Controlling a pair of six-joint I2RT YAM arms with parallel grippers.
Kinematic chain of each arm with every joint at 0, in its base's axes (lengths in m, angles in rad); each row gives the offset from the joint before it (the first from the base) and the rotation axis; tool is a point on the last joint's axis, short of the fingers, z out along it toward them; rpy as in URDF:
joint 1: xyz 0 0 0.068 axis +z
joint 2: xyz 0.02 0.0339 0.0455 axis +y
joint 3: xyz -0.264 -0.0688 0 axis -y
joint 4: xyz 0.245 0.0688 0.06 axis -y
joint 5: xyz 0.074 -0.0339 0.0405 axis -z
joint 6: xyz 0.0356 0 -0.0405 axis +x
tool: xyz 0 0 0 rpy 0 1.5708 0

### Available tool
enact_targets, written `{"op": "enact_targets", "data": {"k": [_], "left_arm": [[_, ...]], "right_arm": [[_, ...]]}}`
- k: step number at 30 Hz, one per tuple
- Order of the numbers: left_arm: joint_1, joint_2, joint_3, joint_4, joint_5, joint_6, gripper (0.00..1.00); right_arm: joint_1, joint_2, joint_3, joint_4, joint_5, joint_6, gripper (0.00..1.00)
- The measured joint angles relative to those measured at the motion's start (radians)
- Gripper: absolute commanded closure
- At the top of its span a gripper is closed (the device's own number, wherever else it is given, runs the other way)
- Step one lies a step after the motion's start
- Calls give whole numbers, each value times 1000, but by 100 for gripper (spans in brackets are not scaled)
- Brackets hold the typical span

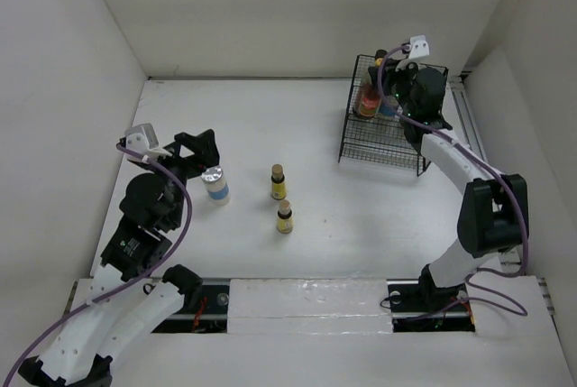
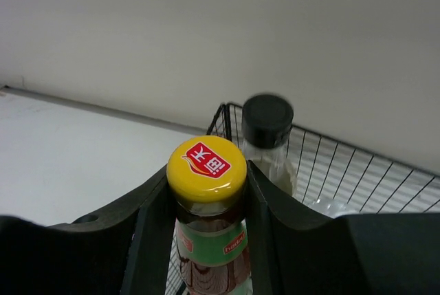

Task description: Organize the condiment bottles

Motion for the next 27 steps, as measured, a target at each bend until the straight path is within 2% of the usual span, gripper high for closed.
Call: {"op": "enact_targets", "data": {"k": [11,23,25,27], "left_arm": [[0,6,0,0,3,0,14],[0,6,0,0,15,0,14],[0,6,0,0,16,0,14],[0,6,0,0,18,0,14]], "right_arm": [[27,26,-157,70,40,-6,78],[41,31,-220,136,82,-8,59],[43,31,-227,142,87,-8,51],[46,31,-237,160,90,-6,48]]}}
